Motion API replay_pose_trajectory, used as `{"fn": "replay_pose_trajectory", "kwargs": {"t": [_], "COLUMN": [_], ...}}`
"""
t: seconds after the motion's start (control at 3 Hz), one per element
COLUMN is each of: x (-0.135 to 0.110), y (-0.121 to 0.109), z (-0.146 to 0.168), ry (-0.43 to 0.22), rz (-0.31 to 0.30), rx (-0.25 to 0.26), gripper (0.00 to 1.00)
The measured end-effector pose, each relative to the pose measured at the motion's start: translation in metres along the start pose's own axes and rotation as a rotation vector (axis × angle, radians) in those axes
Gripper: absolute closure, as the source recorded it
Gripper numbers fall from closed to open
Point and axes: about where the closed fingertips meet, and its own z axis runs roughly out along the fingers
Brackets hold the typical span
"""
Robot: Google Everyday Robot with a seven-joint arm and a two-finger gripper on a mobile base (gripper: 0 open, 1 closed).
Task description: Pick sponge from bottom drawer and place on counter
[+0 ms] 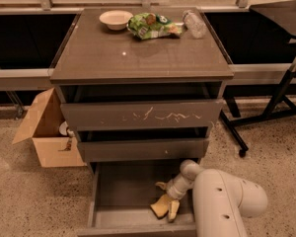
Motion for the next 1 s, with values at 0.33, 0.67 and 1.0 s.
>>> {"fn": "replay_pose_trajectory", "kwargs": {"t": [0.33,0.67,1.0], "x": [0.007,0.007,-0.001], "y": [-0.002,-0.003,-0.003], "z": [0.016,0.016,0.000], "ry": [-0.007,-0.007,0.001], "rz": [0.001,0.001,-0.026], "rx": [-0.017,-0.017,0.038], "gripper": [0.24,0.49,0.78]}}
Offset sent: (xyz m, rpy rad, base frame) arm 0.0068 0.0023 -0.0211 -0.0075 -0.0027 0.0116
